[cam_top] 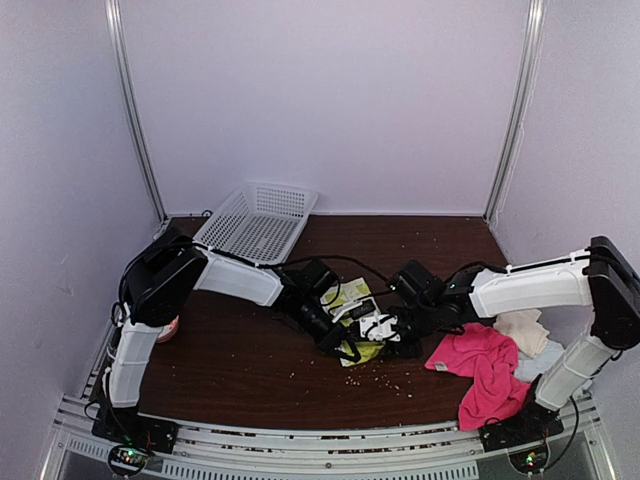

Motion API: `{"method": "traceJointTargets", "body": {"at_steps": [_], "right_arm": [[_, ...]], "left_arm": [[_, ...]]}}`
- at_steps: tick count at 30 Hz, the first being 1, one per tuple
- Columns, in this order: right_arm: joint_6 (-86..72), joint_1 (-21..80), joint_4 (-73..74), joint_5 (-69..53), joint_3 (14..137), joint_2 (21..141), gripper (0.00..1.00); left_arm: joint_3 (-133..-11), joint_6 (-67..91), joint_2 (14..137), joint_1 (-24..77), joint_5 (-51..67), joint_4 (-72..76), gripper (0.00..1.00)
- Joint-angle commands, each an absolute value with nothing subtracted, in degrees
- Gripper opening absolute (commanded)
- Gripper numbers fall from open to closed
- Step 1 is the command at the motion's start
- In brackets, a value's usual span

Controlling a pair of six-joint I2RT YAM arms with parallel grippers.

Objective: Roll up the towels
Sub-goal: Roll the towel at the center of the board.

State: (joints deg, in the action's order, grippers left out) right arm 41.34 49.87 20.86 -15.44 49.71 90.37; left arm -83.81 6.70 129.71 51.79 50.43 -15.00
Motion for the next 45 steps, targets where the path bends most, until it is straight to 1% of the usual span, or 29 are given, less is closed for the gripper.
{"method": "traceJointTargets", "body": {"at_steps": [1,5,12,20,22,28,33,39,45], "right_arm": [[42.89,50.35,25.89,-10.48,51.51,86.15,0.36],[44.56,50.31,24.08,-8.53,48.54,86.75,0.37],[42.18,50.32,22.8,-14.17,50.07,89.39,0.41],[41.49,50.28,19.96,-14.46,50.28,94.06,0.39],[41.4,50.29,19.81,-14.41,50.31,94.57,0.36],[40.89,50.29,23.71,-16.41,51.9,94.61,0.21],[40.05,50.34,28.55,-20.04,52.57,94.12,0.14],[39.03,49.88,32.78,-25.29,53.32,95.99,0.06],[38.71,46.63,35.17,-31.43,54.49,100.46,0.02]], "left_arm": [[-82.58,6.38,131.01,51.25,48.69,-16.42,0.0],[-82.26,6.15,130.8,51.15,48.48,-16.44,0.0],[-82.19,6.33,130.74,51.13,48.47,-16.12,0.0],[-81.69,6.32,130.28,50.91,48.47,-16.17,0.0],[-81.23,6.32,129.96,50.85,48.6,-16.16,0.0],[-79.03,6.1,127.62,50.54,49.45,-16.59,0.0],[-76.73,5.56,125.16,50.54,53.49,-19.74,0.0],[-77.67,4.47,124.53,50.48,56.93,-24.88,0.0],[-80.45,4.29,127.15,50.28,56.78,-27.93,0.0]]}}
